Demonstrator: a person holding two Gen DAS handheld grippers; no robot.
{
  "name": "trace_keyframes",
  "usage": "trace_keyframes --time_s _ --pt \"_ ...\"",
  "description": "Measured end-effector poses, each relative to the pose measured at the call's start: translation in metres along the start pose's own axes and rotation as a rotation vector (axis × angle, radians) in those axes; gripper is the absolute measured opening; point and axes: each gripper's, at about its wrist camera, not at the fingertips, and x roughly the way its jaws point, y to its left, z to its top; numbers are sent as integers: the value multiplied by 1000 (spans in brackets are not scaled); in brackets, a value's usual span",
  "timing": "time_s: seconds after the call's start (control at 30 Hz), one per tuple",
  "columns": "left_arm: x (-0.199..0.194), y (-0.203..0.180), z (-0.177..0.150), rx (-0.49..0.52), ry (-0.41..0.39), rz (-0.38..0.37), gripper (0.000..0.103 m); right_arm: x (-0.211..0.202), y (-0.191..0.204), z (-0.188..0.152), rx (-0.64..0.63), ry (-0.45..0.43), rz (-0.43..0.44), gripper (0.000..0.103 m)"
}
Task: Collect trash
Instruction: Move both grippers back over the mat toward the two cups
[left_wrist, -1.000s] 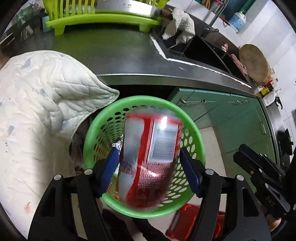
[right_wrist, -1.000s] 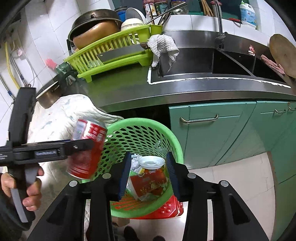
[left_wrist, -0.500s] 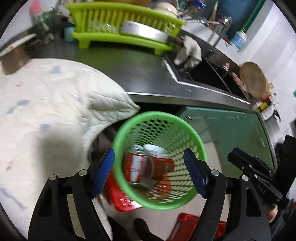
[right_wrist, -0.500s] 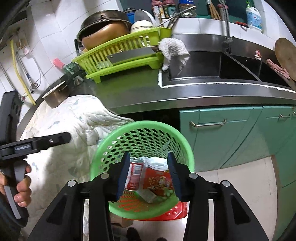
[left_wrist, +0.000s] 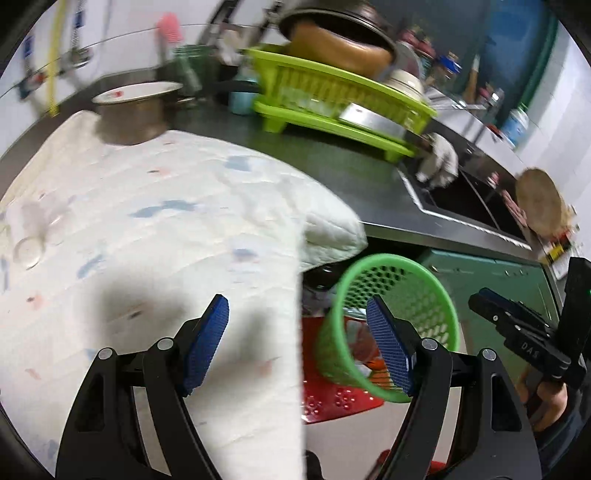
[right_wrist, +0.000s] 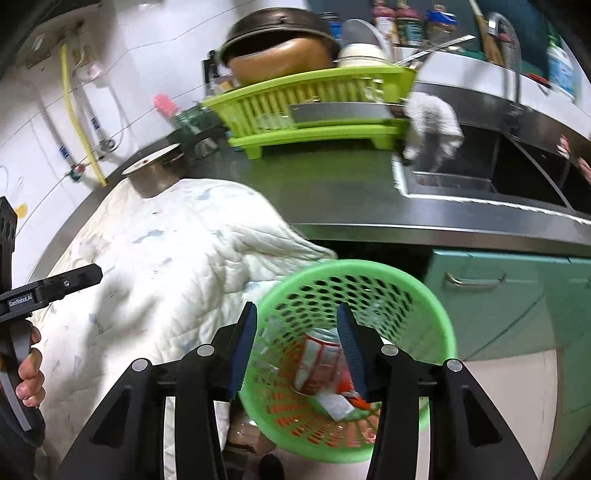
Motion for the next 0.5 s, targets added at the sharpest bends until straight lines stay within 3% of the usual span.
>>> trace_keyframes --time_s 0.33,0.5 --pt "-44 103 -12 -175 -66 160 76 37 74 23 -131 37 106 46" --pt "-72 153 -22 -268 -102 239 76 63 133 35 -223 61 195 46"
